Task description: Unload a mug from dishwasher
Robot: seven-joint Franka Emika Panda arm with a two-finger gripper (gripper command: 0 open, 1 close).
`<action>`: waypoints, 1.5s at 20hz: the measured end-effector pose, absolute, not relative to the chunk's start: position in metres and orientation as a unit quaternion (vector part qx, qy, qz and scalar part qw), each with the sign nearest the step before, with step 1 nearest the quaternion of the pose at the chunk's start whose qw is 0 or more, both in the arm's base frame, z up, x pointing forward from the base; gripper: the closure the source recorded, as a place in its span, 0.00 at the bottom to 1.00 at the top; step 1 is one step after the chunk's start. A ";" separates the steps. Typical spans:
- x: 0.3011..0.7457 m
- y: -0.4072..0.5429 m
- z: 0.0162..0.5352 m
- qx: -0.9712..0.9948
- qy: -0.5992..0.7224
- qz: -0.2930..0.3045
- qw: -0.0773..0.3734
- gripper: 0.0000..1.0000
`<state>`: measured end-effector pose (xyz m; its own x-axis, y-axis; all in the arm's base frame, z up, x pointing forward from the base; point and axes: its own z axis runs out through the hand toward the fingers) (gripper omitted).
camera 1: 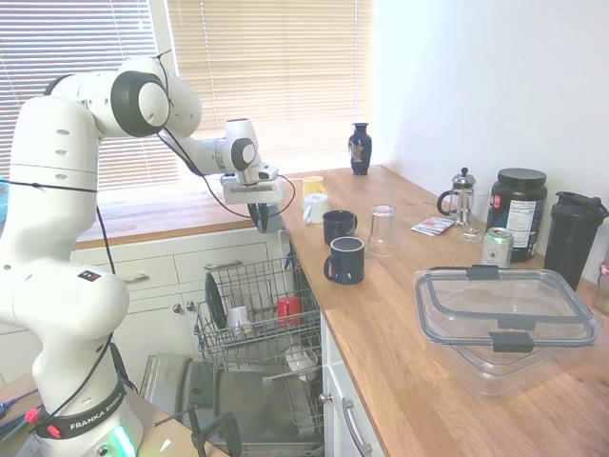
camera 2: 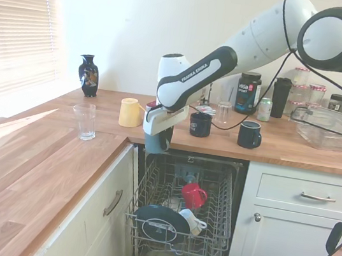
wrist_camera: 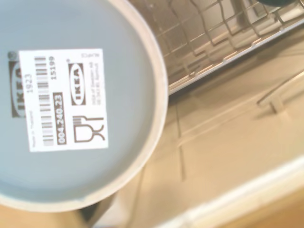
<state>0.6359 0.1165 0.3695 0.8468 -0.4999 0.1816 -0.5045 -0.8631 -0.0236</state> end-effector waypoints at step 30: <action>0.647 -0.011 0.349 0.924 -0.376 0.064 -0.032 1.00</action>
